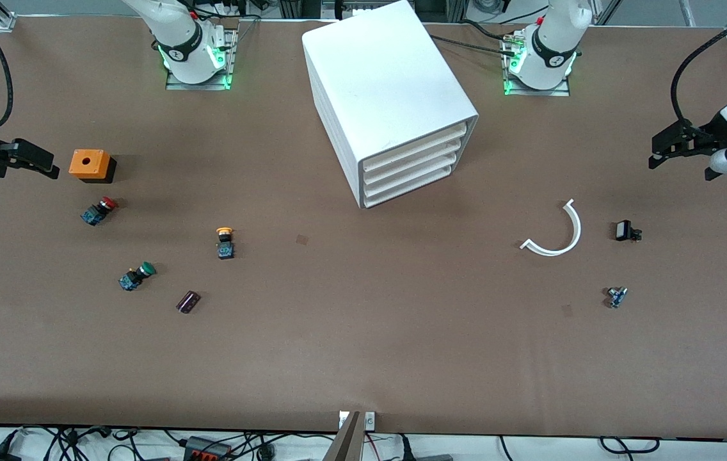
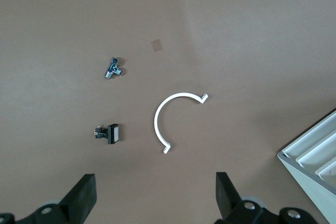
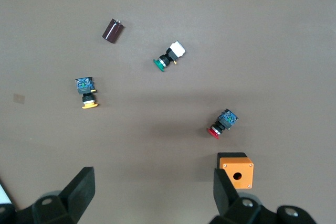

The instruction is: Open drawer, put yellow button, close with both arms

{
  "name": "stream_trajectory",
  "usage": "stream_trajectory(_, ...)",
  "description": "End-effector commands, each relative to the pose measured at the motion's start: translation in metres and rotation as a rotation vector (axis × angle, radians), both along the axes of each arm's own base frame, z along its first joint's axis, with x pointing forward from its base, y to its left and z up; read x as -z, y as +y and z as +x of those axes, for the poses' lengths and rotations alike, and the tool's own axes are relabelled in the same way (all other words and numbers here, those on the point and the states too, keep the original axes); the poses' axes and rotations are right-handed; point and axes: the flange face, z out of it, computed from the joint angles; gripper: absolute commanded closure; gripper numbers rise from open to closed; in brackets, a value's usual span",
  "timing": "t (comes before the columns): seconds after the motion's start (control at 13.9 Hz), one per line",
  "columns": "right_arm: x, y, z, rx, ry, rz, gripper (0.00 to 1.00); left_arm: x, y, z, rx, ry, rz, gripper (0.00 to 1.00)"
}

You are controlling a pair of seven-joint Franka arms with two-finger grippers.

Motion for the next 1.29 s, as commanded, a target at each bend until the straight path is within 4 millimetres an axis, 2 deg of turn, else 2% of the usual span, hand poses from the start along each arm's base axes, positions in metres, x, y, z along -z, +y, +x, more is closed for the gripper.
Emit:
stream_trajectory(0.0,-0.001,0.001,-0.006,-0.008,0.005,-0.008,0.00,-0.006,-0.001,0.001,0.016,0.002,-0.010,0.00)
stream_trajectory(0.29,0.000,0.001,-0.006,-0.012,0.007,-0.008,0.00,-0.006,-0.001,0.001,0.014,0.002,-0.010,0.00)
stream_trajectory(0.5,0.013,0.000,-0.001,-0.018,0.034,0.000,0.00,-0.007,0.000,0.001,0.002,0.001,-0.010,0.00)
stream_trajectory(0.65,0.013,0.002,0.000,-0.021,0.032,0.000,0.00,-0.004,0.000,0.000,0.001,0.017,-0.011,0.00)
stream_trajectory(0.72,0.020,0.008,0.003,-0.031,0.044,0.001,0.00,0.000,-0.003,-0.002,0.009,0.049,-0.009,0.00)
stream_trajectory(0.79,0.029,0.023,0.007,-0.060,0.061,0.001,0.00,0.026,-0.010,0.004,0.024,0.124,-0.011,0.00)
stream_trajectory(1.01,0.065,0.079,0.018,-0.141,0.118,-0.007,0.00,0.052,-0.013,0.013,0.035,0.240,-0.023,0.00)
stream_trajectory(1.08,0.081,0.100,0.023,-0.174,0.137,-0.014,0.00,0.053,-0.016,0.014,0.042,0.263,-0.023,0.00)
stream_trajectory(1.15,0.103,0.118,0.027,-0.197,0.163,-0.014,0.00,0.057,-0.025,0.017,0.059,0.291,-0.024,0.00)
stream_trajectory(1.22,0.125,0.145,0.030,-0.237,0.185,-0.017,0.00,0.059,-0.037,0.017,0.101,0.322,-0.041,0.00)
